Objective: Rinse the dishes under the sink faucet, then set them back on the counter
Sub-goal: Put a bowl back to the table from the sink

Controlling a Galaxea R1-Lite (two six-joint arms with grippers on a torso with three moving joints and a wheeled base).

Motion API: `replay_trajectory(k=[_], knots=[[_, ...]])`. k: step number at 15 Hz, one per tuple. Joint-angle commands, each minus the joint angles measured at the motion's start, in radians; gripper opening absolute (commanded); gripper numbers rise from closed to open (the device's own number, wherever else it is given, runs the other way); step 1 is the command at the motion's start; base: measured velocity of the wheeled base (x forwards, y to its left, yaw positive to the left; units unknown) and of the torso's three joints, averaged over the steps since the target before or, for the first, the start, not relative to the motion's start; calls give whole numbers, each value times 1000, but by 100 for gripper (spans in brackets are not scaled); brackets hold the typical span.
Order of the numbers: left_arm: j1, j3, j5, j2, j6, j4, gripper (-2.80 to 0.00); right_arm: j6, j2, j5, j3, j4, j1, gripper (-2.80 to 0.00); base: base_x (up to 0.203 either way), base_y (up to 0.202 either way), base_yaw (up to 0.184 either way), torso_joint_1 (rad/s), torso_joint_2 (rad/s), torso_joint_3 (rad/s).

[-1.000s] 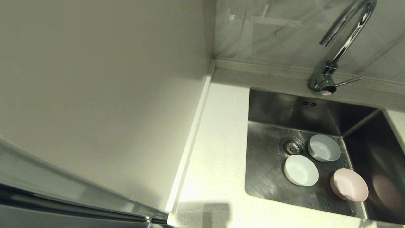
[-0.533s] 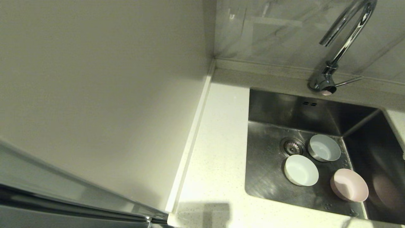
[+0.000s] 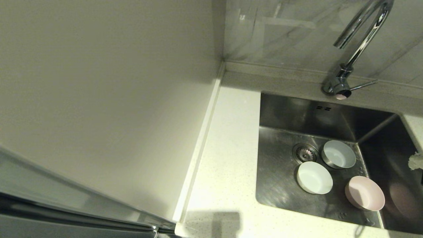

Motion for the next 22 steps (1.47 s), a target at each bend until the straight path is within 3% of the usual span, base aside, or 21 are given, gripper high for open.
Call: replay_trajectory(k=[1,8,11,22], knots=[[-1,0,0,-3,-1,0,-280,6,-2,-1,13,-1,-2,-280,0,0,0,0,0,0],[-1,0,0,-3,0,0,-280,32,-77,-18,91,-1,-2,-280,0,0,0,0,0,0],[0,0,0,-3,0,0,-280,30,-82,-49,90,-1,-2,-280,0,0,0,0,0,0],[0,0,0,-3,0,0,-280,32,7,-44,55,-4,1,-280,0,0,0,0,0,0]])
